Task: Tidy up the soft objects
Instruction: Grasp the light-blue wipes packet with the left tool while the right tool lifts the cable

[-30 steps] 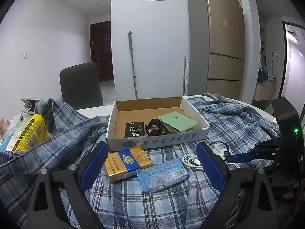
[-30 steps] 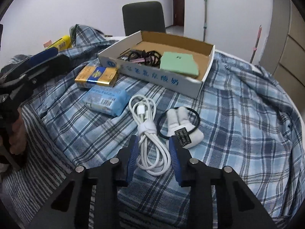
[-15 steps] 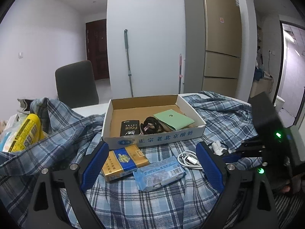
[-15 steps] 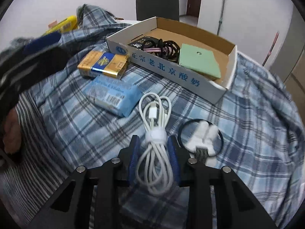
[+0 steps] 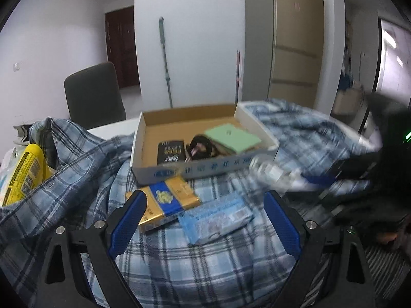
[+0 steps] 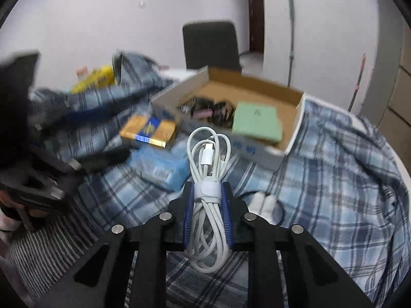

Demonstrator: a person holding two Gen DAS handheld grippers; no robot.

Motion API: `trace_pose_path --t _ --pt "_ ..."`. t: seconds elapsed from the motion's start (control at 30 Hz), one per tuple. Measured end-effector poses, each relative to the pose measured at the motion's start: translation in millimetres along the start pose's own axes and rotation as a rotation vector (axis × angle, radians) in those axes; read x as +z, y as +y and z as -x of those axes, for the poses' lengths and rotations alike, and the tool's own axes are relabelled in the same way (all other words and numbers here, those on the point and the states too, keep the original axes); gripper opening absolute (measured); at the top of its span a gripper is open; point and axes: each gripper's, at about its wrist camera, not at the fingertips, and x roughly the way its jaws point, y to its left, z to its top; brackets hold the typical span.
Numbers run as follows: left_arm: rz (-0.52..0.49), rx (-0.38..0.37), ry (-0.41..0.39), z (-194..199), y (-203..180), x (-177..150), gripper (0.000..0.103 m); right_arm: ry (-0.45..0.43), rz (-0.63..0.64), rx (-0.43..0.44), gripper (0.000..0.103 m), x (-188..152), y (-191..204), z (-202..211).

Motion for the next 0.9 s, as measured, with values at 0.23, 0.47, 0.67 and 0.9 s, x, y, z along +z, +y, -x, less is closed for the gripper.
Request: trace_pose_path --t 0.23,0.47,0.67,0.9 --pt "0.032 -0.037 0.217 -35 4 -2 0.094 -0.011 -0.043 -0.046 0.02 -2 -8 1" --pt "0.211 -0.048 0.363 -66 7 2 0.094 -0.004 -0.117 -0.111 0.02 -7 -25 -2" --pt "0.272 0.025 0.383 -85 4 2 0.094 0.018 -0.113 -0.134 0.02 -9 -23 -8" --pt "0.293 0.035 0.41 -97 7 -4 0.094 0.029 -0.096 -0.131 0.02 -8 -21 -11"
